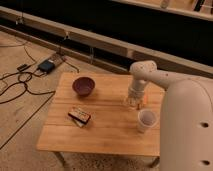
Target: Drag the pepper across the table
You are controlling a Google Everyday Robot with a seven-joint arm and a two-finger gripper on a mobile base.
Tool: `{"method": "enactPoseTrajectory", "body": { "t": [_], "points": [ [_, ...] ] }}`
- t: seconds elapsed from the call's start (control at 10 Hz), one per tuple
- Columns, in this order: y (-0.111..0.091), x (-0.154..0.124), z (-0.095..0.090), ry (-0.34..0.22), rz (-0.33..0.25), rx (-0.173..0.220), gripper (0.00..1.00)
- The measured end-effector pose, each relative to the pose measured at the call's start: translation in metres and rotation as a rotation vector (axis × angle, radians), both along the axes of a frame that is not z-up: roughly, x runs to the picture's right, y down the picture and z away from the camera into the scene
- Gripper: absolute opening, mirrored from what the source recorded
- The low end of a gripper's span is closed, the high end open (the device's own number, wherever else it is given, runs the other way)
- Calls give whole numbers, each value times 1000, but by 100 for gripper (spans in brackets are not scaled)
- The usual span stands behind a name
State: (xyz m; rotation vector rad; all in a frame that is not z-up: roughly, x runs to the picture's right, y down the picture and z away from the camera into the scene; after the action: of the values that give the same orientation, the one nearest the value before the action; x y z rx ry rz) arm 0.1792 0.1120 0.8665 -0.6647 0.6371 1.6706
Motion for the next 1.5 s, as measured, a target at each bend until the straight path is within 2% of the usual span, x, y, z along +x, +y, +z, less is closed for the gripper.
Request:
{"method": "enactPoseTrajectory", "body": {
  "t": [0.4,0.7,0.9,1.5],
  "points": [
    [6,16,3,29,1,41,65],
    [4,17,11,32,-50,93,65],
    [4,17,16,33,-71,112,65],
    [14,28,27,46,-67,115,65]
  ]
}}
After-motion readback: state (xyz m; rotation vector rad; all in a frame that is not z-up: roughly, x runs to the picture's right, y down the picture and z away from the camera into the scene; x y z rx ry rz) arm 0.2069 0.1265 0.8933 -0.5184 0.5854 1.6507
